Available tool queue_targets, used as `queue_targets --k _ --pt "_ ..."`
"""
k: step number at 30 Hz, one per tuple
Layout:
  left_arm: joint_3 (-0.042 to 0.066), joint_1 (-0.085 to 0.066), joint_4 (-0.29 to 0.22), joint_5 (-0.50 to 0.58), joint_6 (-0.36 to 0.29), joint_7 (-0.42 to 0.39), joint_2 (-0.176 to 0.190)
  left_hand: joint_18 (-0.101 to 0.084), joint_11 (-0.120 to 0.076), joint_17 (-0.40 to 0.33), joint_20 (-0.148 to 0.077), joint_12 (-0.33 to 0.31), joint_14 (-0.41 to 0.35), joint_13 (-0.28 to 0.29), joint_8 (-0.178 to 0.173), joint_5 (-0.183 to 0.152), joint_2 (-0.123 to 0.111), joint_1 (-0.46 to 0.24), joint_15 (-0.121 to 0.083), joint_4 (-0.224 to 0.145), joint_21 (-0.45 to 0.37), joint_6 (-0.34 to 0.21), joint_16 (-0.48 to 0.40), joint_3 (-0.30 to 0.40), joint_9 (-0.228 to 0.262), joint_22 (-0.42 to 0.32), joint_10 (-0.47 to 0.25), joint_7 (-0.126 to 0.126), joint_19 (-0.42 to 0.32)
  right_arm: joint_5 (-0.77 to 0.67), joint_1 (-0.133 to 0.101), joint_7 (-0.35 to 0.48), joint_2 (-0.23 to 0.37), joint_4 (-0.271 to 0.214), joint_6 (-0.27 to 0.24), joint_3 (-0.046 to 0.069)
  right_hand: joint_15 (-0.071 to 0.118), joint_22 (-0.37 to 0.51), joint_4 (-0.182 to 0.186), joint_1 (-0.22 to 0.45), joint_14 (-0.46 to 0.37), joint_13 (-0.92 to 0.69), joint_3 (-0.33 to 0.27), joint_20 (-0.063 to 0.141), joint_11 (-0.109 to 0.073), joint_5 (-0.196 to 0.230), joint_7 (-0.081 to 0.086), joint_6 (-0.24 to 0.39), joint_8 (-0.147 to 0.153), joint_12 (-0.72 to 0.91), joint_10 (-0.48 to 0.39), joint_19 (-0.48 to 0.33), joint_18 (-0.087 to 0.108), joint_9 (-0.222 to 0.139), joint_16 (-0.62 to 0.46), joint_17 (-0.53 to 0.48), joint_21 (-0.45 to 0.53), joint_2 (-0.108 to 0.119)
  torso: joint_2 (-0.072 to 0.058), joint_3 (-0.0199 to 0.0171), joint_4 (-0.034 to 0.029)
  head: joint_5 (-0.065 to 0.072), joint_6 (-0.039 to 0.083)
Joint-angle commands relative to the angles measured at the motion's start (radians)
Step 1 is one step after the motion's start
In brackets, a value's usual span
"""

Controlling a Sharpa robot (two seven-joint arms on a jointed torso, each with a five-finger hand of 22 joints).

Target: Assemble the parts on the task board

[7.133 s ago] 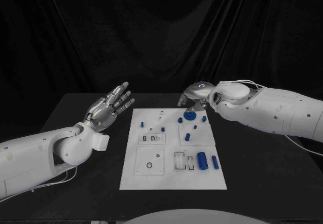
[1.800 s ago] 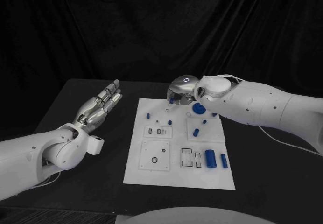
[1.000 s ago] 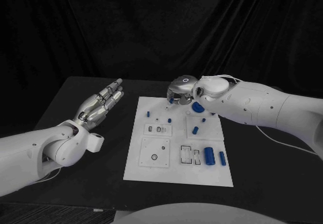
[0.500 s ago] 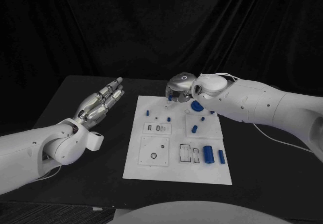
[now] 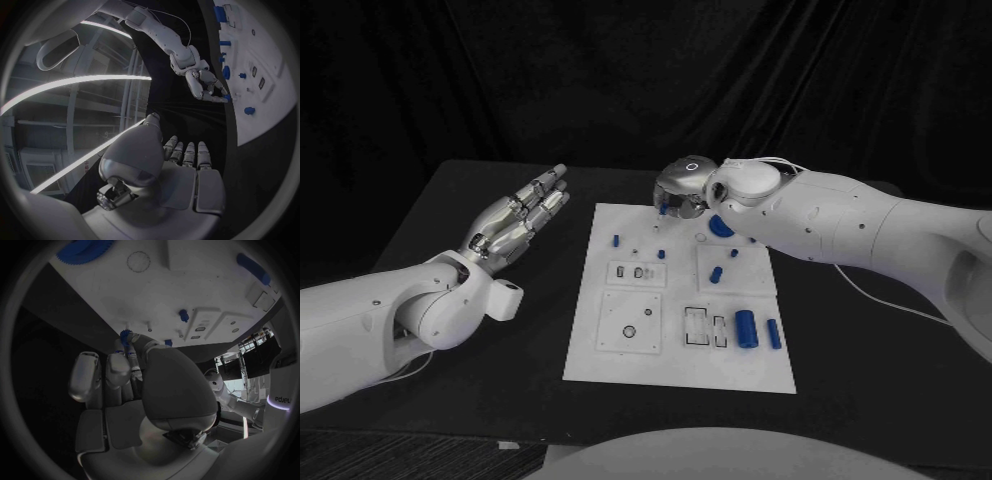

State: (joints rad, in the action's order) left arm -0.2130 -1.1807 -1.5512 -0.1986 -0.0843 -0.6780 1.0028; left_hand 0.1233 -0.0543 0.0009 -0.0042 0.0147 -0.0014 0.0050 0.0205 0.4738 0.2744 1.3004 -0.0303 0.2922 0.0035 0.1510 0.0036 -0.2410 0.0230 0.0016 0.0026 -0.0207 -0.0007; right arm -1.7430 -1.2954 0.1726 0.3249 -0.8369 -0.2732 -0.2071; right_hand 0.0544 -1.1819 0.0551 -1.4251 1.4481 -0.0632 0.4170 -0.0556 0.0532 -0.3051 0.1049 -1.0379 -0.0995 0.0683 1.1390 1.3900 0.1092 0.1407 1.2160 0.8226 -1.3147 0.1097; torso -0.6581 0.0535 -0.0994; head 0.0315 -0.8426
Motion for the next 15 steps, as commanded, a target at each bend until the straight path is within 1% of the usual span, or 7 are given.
queue_targets --k 1,14,15 --pt "0.001 -0.002 0.0 -0.003 0.028 -0.124 -0.003 -0.016 0.008 -0.001 0.011 0.002 0.001 0.0 0.006 0.007 0.009 0.003 -0.001 0.0 -0.003 0.008 -0.004 0.006 0.002 -0.002 -0.001 0.004 0.001 -0.009 0.004 -0.016 -0.004 0.008 -0.006 0.001 -0.003 -0.002 0.0 0.004 -0.005 -0.001 0.004 -0.001 0.005 -0.002 0.0 0.009 0.002 -0.004 -0.003 -0.004 -0.019 -0.001 -0.005 -0.001 0.0 -0.002 0.001 0.0003 0.0007 0.0 -0.002" --pt "0.001 -0.002 0.005 -0.003 0.044 -0.117 -0.007 -0.014 0.012 -0.001 0.019 0.002 0.001 0.0 0.008 0.008 0.01 0.005 0.005 0.0 -0.003 0.014 -0.004 0.008 0.002 -0.002 -0.001 0.009 0.001 -0.009 0.012 -0.017 -0.019 0.029 0.0 0.001 -0.003 -0.001 0.001 0.006 -0.006 -0.001 0.004 -0.002 0.005 -0.001 0.0 0.012 0.004 -0.005 -0.006 -0.005 -0.019 -0.001 -0.006 -0.002 0.001 -0.002 0.003 0.001 0.002 -0.001 -0.006" --pt "0.001 -0.002 0.006 -0.003 0.046 -0.116 -0.007 -0.014 0.015 -0.001 0.024 0.003 0.001 0.0 0.009 0.008 0.01 0.006 0.01 0.0 -0.003 0.019 -0.004 0.009 0.003 -0.002 -0.001 0.012 0.001 -0.009 0.013 -0.017 -0.02 0.031 0.002 0.001 -0.003 -0.001 0.001 0.006 -0.007 -0.001 0.004 -0.002 0.005 -0.001 0.0 0.013 0.005 -0.005 -0.006 -0.005 -0.019 -0.001 -0.007 -0.003 0.001 -0.002 0.003 0.0012 0.0022 -0.001 -0.007"
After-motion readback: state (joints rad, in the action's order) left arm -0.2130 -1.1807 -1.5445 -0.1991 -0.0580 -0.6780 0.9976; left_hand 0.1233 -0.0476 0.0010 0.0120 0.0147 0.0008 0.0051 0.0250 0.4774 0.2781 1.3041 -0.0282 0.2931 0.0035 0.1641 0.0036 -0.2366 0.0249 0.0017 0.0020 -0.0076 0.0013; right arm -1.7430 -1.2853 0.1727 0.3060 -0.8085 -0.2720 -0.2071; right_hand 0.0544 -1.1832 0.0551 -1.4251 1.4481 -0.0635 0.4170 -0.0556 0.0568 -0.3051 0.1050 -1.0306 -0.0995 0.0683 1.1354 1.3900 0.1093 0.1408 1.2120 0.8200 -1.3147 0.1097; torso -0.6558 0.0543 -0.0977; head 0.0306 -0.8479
